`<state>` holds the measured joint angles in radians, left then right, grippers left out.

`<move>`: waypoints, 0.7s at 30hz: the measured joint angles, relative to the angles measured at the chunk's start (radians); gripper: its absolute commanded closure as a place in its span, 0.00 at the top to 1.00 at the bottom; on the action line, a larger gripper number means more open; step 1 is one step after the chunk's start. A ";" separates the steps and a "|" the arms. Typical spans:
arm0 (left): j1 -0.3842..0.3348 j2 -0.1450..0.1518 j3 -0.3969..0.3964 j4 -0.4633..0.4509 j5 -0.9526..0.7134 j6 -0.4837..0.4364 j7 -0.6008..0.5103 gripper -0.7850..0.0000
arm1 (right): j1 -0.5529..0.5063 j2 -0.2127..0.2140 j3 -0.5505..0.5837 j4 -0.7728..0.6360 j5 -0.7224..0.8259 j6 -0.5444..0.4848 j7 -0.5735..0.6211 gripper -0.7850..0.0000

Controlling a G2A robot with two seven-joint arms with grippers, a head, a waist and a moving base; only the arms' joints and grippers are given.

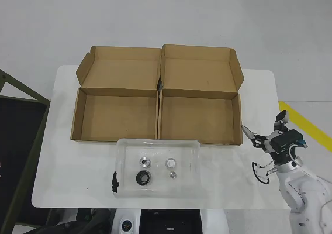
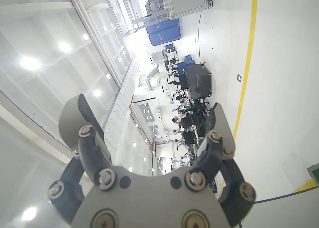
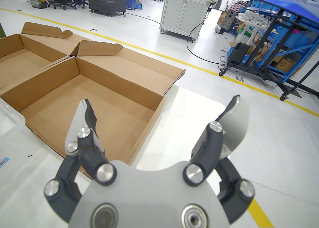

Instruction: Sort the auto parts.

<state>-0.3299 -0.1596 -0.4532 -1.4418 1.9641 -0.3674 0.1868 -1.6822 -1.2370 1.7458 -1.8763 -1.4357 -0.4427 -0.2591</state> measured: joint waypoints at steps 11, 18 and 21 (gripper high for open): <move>0.000 0.000 0.000 0.000 0.000 0.000 0.000 1.00 | 0.000 0.000 0.000 0.000 0.000 0.000 0.000 1.00; 0.000 0.000 0.000 0.000 0.000 0.000 0.000 1.00 | 0.001 0.000 -0.002 0.000 0.000 0.000 0.003 1.00; 0.000 0.000 0.000 0.000 0.000 0.000 0.000 1.00 | 0.012 0.001 -0.021 -0.001 0.011 -0.019 0.036 1.00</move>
<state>-0.3299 -0.1596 -0.4532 -1.4418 1.9641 -0.3674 0.1868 -1.6706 -1.2359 1.7249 -1.8768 -1.4244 -0.4621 -0.2231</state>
